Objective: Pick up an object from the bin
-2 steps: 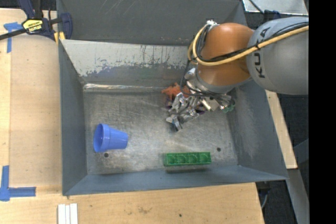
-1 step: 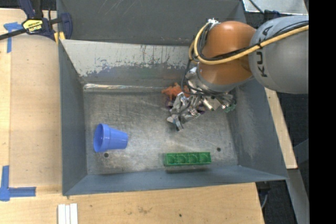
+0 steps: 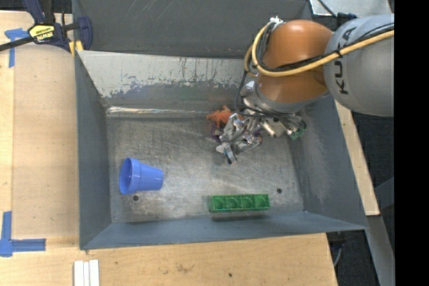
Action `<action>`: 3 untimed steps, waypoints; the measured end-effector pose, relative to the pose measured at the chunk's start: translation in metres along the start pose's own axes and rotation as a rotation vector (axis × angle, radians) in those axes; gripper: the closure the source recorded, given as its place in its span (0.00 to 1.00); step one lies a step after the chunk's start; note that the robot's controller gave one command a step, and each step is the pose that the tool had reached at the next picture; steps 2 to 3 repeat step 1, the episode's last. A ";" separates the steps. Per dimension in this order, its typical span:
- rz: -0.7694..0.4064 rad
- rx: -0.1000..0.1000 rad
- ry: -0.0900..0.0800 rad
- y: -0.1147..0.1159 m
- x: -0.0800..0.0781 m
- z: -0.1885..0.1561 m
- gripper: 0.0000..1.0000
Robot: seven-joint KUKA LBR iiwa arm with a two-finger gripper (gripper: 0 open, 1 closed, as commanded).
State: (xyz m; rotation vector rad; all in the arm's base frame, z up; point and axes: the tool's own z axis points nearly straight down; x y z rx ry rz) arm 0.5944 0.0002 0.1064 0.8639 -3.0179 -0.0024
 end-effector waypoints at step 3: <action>0.001 0.003 -0.004 -0.001 -0.001 -0.019 1.00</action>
Offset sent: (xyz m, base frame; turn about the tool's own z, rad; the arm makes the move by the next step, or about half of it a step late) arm 0.0000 -0.0001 0.0574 0.0000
